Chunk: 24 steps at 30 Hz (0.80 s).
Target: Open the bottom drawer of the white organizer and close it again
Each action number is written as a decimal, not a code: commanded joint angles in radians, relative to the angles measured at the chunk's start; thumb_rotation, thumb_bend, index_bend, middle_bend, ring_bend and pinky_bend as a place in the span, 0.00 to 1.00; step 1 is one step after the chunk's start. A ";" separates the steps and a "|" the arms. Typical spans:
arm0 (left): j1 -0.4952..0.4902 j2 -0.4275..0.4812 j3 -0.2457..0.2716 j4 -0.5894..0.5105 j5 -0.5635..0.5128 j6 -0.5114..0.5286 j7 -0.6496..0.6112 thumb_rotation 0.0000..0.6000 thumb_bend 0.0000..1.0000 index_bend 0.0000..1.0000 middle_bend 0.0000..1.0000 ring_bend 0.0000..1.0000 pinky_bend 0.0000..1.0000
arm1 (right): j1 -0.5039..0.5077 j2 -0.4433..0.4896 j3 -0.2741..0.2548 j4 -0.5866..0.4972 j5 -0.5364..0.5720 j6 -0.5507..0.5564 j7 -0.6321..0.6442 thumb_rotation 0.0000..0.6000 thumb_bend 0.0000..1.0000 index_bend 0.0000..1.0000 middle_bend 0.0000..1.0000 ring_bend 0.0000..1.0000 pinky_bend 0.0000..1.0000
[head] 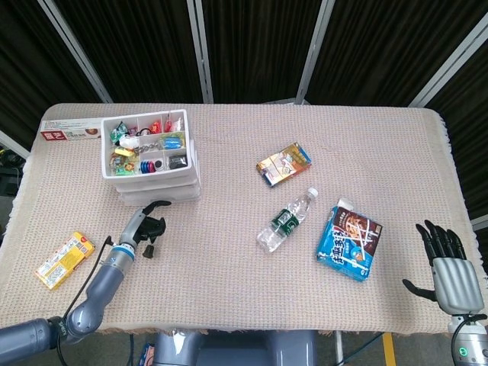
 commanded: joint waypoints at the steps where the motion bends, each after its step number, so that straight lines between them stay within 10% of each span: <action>1: 0.018 0.012 0.010 -0.015 0.021 0.008 -0.012 1.00 0.68 0.23 0.95 0.86 0.78 | 0.000 0.000 0.000 0.000 0.000 0.001 0.000 1.00 0.01 0.05 0.00 0.00 0.00; 15: 0.057 0.037 0.229 -0.001 0.507 0.361 0.427 1.00 0.68 0.20 0.94 0.84 0.77 | 0.000 -0.001 0.001 0.003 -0.003 0.004 -0.006 1.00 0.01 0.05 0.00 0.00 0.00; 24: 0.037 0.087 0.228 -0.024 0.606 0.419 0.561 1.00 0.68 0.20 0.97 0.86 0.77 | -0.001 -0.004 0.001 0.004 -0.005 0.007 -0.011 1.00 0.01 0.05 0.00 0.00 0.00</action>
